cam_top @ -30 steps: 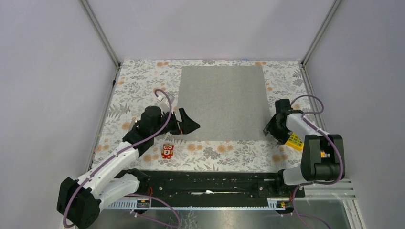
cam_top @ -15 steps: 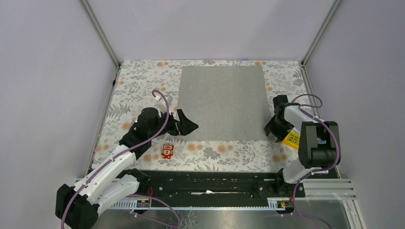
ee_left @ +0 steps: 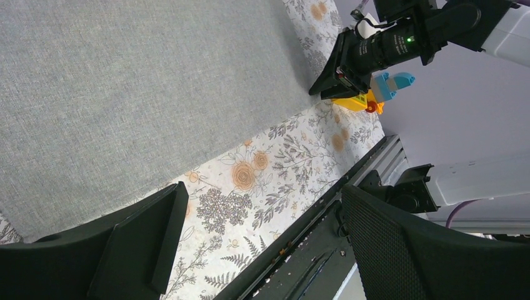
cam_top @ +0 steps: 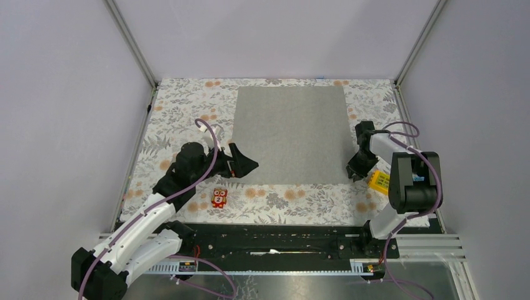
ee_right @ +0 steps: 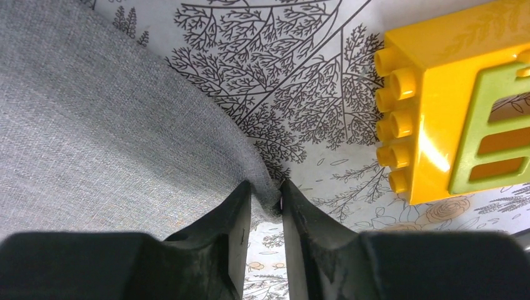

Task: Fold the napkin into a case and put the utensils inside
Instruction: Pick up the flattened napkin from the center of the board, then fold and flatten the napkin at the center of the board.

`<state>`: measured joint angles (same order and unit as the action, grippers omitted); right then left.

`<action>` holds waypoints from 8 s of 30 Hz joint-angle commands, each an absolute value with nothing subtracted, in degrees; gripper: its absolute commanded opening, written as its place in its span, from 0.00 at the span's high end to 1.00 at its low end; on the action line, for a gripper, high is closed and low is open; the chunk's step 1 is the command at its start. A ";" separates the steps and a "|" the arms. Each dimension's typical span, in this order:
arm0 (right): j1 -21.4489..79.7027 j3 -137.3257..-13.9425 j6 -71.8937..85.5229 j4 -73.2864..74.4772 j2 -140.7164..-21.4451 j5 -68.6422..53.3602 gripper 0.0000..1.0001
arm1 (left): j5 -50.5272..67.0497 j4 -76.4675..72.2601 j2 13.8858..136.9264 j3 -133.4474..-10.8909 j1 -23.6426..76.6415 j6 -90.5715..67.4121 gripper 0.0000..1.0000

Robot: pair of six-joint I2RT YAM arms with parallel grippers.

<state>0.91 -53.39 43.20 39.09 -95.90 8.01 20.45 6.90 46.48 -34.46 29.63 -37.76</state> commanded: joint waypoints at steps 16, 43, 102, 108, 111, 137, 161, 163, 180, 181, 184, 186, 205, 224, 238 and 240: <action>1.89 -44.22 49.59 33.66 -84.19 17.87 1.00 | -1.80 28.53 57.85 -40.80 30.06 -56.51 0.01; 1.91 -35.99 42.56 21.69 -75.26 13.18 1.00 | -19.23 42.91 90.39 -55.75 33.65 -83.20 0.43; 1.85 -31.13 39.17 15.80 -67.32 10.03 1.00 | -20.23 41.13 87.15 -52.97 32.00 -81.25 1.00; 1.86 -35.85 34.21 15.73 -54.54 0.62 1.00 | -18.66 37.79 74.09 -55.90 31.25 -71.23 1.00; 1.85 -40.66 34.34 16.64 -46.01 -4.38 1.00 | -15.87 32.55 63.98 -58.71 31.20 -62.79 1.00; 1.87 -67.97 42.16 18.16 -40.38 12.45 1.00 | -16.89 3.87 56.34 -75.16 31.20 -41.78 1.00; 1.77 -95.10 29.08 -2.72 -123.52 12.67 1.00 | 21.36 -46.12 128.04 -84.44 8.19 -50.41 1.00; 1.76 -96.83 28.31 -1.06 -125.18 11.60 1.00 | 21.27 -44.15 128.80 -85.53 7.89 -50.57 1.00; 1.83 -83.59 26.94 22.50 -107.60 9.06 1.00 | 26.36 -11.46 110.97 -74.08 7.11 -42.44 1.00; 1.79 -80.73 27.56 22.17 -105.91 8.85 1.00 | 26.67 -11.12 109.63 -71.83 7.12 -43.04 1.00; 1.81 -73.48 28.38 21.82 -102.01 7.88 1.00 | 26.46 -11.15 105.60 -63.81 7.27 -46.35 1.00; 1.81 -68.91 29.27 20.88 -100.00 7.30 1.00 | 26.71 -10.89 102.98 -59.75 7.43 -48.21 1.00; 1.82 -49.38 28.96 19.93 -81.32 5.06 1.00 | 19.39 1.38 88.13 -47.97 9.32 -42.80 1.00; 1.76 -43.88 29.17 19.84 -82.14 3.25 1.00 | 17.36 -0.15 91.66 -42.77 9.91 -42.66 1.00; 1.80 -41.55 29.63 20.39 -80.55 3.51 1.00 | 14.57 4.13 89.73 -42.73 10.11 -41.73 1.00; 1.76 -41.32 29.71 19.87 -81.41 3.52 1.00 | 14.45 4.24 90.71 -42.82 10.10 -41.83 1.00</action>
<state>1.98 -41.89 29.82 20.12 -80.34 3.27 16.38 4.14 90.50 -41.87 10.11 -42.89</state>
